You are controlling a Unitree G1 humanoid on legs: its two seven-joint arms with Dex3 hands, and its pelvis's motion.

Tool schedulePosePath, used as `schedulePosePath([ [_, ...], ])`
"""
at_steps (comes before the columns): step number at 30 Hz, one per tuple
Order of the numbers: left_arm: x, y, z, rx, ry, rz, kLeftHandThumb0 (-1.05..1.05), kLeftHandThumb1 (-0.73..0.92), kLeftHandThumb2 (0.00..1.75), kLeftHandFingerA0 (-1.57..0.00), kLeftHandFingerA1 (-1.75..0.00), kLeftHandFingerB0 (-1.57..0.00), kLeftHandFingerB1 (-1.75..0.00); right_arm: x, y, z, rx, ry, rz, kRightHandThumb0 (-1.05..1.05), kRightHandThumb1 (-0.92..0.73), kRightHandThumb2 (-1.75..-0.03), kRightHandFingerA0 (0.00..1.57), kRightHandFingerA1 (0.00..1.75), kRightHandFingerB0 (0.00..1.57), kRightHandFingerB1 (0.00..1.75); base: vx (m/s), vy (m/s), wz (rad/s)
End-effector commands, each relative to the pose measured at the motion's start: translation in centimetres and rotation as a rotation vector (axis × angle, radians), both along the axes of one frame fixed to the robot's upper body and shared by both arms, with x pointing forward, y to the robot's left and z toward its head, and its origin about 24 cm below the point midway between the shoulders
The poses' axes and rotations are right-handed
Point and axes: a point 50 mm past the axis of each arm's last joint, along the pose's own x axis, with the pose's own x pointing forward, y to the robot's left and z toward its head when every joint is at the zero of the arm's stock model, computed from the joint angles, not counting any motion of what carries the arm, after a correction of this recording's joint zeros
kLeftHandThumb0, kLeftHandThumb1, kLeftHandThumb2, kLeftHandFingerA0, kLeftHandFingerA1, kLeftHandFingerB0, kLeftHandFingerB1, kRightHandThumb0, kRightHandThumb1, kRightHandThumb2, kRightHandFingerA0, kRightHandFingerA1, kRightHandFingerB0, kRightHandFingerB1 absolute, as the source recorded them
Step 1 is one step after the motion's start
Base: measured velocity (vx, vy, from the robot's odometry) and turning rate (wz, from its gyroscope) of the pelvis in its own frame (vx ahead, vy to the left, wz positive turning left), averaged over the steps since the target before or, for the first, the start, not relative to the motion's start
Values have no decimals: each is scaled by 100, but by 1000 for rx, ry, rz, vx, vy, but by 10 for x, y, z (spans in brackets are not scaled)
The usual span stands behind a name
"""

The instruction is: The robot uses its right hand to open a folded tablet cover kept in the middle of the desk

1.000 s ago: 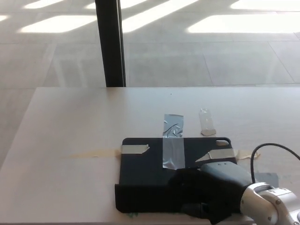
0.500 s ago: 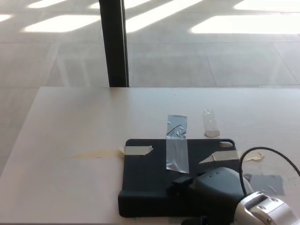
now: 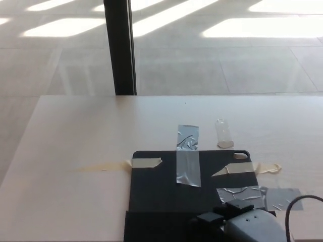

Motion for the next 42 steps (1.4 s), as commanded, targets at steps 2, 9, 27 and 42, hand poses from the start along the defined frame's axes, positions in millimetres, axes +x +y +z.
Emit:
schedulePosePath([
  [2,0,11,12,-4,-2,37,-36,26,80,-85,-91,-79,-86,-79,-12,-44,12,387,-57,-76,-91,-67,51,47,33,34,0,0,0],
  [9,2,11,12,-10,-28,44,-32,37,62,-83,-91,-80,-86,-95,-10,-48,106,443,-108,-74,-91,-67,51,48,33,34,0,0,0],
  [27,-3,10,9,-16,-11,57,-36,27,81,-84,-91,-76,-84,-80,-15,-42,171,454,-147,-72,-89,-69,54,140,32,35,0,0,0],
  [42,-16,12,7,-17,10,54,-38,27,80,-80,-89,-72,-81,9,-80,88,586,103,-232,-68,-83,-65,51,48,41,36,0,0,0],
])
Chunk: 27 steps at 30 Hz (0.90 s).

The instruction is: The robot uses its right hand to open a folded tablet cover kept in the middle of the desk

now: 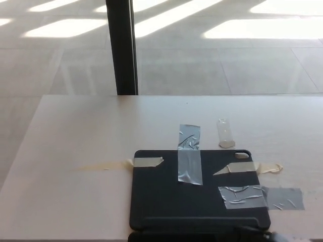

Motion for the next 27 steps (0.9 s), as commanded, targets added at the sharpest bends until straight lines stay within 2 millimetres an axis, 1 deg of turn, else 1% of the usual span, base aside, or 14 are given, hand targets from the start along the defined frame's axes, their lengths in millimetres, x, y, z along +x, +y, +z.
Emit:
schedulePosePath([
  [1,-9,7,5,3,-8,18,-38,27,80,-80,-89,-72,-81,26,-46,71,344,-113,-76,-68,-83,-65,51,48,41,36,0,0,0],
  [2,-9,7,4,2,-10,20,-38,28,80,-81,-90,-75,-82,27,-57,75,450,-107,-110,-66,-79,-63,50,50,40,38,0,0,0],
  [4,-10,7,5,4,-8,17,-38,27,80,-80,-89,-74,-81,29,-82,84,463,-142,-190,-65,-77,-63,53,49,38,37,0,0,0],
  [5,-10,7,5,4,-4,17,-37,39,59,-81,-90,-77,-79,30,-98,87,536,-152,-250,-71,-74,-62,52,51,41,38,0,0,0],
  [6,-11,7,5,4,-1,18,-38,39,59,-81,-90,-78,-80,32,-115,90,602,-160,-307,-74,-72,-62,54,52,38,40,0,0,0],
  [7,-11,7,5,2,-6,21,-37,39,59,-81,-90,-77,-80,31,-139,91,657,-195,-358,-66,-76,-62,53,56,32,42,0,0,0],
  [10,-13,8,5,1,-7,24,-37,38,59,-79,-89,-74,-79,23,-172,91,702,-233,-496,-71,-72,-64,57,50,35,39,0,0,0],
  [11,-14,8,5,1,-7,24,-39,27,80,-83,-90,-72,-81,18,-186,91,710,-247,-560,-75,-75,-63,62,44,40,36,0,0,0],
  [14,-15,9,4,3,5,30,-40,26,79,-87,-92,-73,-81,-6,-229,87,750,-303,-755,-79,-71,-63,70,42,52,36,0,0,0],
  [19,-17,9,4,3,4,40,-40,28,80,-88,-93,-73,-81,-38,-266,80,782,-375,-952,-81,-72,-63,80,43,61,38,0,0,0],
  [21,-18,9,4,3,0,38,-40,28,80,-85,-91,-74,-81,-53,-286,70,851,-430,-1062,-85,-68,-62,87,45,69,40,0,0,0],
  [23,-19,9,4,-5,-3,44,-39,29,80,-84,-90,-72,-80,-80,-306,56,913,-495,-1249,-89,-72,-63,89,48,63,47,0,0,0],
  [24,-20,9,4,-6,-6,50,-39,29,80,-85,-91,-74,-81,-89,-312,50,924,-503,-1276,-87,-75,-63,83,50,55,50,0,0,0],
  [27,-21,10,4,-9,-18,57,-40,27,80,-87,-92,-77,-83,-106,-322,38,971,-534,-1372,-87,-71,-62,84,53,57,53,0,0,0],
])
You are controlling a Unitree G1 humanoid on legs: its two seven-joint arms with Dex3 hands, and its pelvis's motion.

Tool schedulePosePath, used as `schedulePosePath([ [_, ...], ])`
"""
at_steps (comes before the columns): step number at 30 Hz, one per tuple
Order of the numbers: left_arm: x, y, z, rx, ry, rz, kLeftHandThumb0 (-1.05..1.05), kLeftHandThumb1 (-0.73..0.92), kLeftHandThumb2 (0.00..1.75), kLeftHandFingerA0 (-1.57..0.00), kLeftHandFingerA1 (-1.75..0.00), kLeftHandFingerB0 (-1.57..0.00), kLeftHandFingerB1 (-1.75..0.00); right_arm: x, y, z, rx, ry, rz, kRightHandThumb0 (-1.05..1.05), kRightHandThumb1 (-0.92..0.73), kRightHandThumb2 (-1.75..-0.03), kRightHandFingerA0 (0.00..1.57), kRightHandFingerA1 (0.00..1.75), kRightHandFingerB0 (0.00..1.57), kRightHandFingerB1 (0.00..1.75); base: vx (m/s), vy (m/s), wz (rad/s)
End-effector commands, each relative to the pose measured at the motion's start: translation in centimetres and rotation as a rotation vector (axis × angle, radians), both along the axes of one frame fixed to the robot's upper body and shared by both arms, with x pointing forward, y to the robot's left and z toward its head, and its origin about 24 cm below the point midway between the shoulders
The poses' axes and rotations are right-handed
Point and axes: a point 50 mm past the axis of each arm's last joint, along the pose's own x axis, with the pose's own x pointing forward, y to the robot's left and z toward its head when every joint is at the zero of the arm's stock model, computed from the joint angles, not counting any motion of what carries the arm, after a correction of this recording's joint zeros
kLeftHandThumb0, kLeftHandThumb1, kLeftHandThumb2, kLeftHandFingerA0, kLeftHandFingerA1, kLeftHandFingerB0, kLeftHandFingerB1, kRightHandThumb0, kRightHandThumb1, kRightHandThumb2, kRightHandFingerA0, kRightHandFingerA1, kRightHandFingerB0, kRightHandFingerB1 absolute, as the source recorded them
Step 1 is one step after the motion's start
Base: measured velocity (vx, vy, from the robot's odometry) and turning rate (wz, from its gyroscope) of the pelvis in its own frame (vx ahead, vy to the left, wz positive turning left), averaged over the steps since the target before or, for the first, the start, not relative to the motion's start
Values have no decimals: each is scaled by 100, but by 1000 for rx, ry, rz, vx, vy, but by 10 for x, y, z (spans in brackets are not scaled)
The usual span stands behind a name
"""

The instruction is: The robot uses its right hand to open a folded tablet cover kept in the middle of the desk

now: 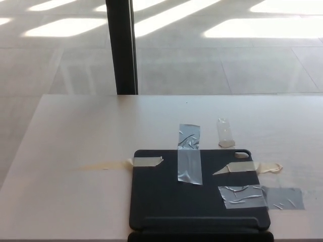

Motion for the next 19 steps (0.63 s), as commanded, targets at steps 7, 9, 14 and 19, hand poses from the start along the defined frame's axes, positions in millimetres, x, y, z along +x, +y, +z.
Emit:
schedulePosePath([
  [7,-20,10,4,-15,-45,76,-38,28,81,-85,-92,-80,-86,-179,-155,-84,859,-680,-983,-89,-70,-63,89,73,46,78,0,0,0],
  [9,-20,10,5,-20,-56,91,-37,29,82,-84,-91,-82,-87,-186,-152,-103,934,-703,-1022,-86,-67,-61,93,71,46,77,0,0,0],
  [14,-17,11,6,-28,-78,113,-35,30,83,-81,-90,-83,-88,-188,-140,-130,1020,-661,-1074,-76,-60,-58,78,79,24,75,0,0,0],
  [19,-19,12,7,-36,-102,151,-32,41,64,-75,-91,-68,-80,-190,-129,-150,1084,-614,-1169,-68,-48,-57,103,75,65,76,0,0,0],
])
